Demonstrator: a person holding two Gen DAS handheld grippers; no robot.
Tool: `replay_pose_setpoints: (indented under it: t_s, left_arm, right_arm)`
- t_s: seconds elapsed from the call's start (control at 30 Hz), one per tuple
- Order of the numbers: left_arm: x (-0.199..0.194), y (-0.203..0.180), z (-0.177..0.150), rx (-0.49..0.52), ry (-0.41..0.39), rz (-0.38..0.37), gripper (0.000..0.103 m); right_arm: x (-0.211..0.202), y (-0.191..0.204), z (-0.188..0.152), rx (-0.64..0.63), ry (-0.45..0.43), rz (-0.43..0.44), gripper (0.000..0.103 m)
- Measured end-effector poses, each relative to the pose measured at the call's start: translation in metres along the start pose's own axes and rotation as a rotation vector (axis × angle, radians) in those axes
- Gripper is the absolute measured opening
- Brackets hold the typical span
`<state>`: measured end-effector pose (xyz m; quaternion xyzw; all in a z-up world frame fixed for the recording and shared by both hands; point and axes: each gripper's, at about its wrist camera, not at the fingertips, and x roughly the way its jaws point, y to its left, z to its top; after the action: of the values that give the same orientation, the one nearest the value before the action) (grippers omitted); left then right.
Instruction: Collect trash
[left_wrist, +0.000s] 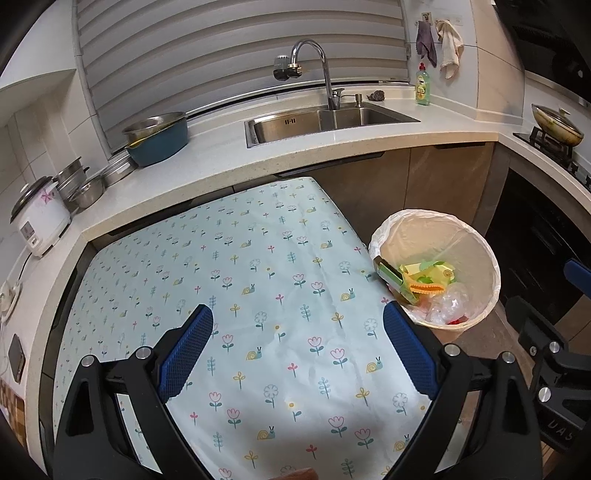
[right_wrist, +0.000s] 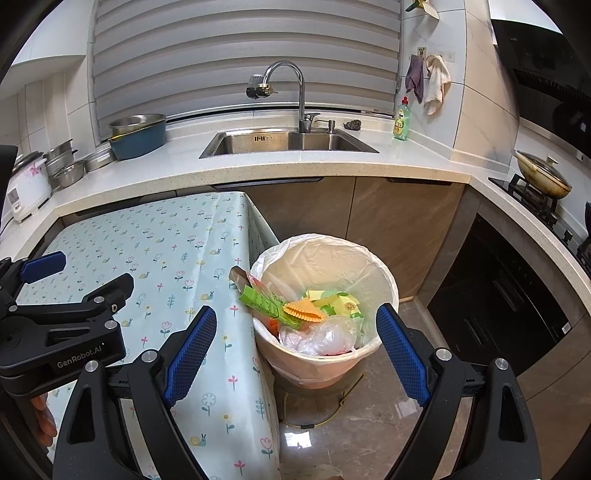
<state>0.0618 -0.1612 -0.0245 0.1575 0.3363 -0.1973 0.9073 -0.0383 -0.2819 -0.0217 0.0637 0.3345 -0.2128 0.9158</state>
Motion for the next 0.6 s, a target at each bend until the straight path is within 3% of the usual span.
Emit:
replay_pose_setpoints:
  t_s: [0.6]
  left_arm:
    - [0.0013, -0.0006, -0.0029, -0.004, 0.004, 0.014, 0.089]
  right_arm:
    - [0.0032, 0.0011, -0.0049, -0.006, 0.015, -0.007, 0.084]
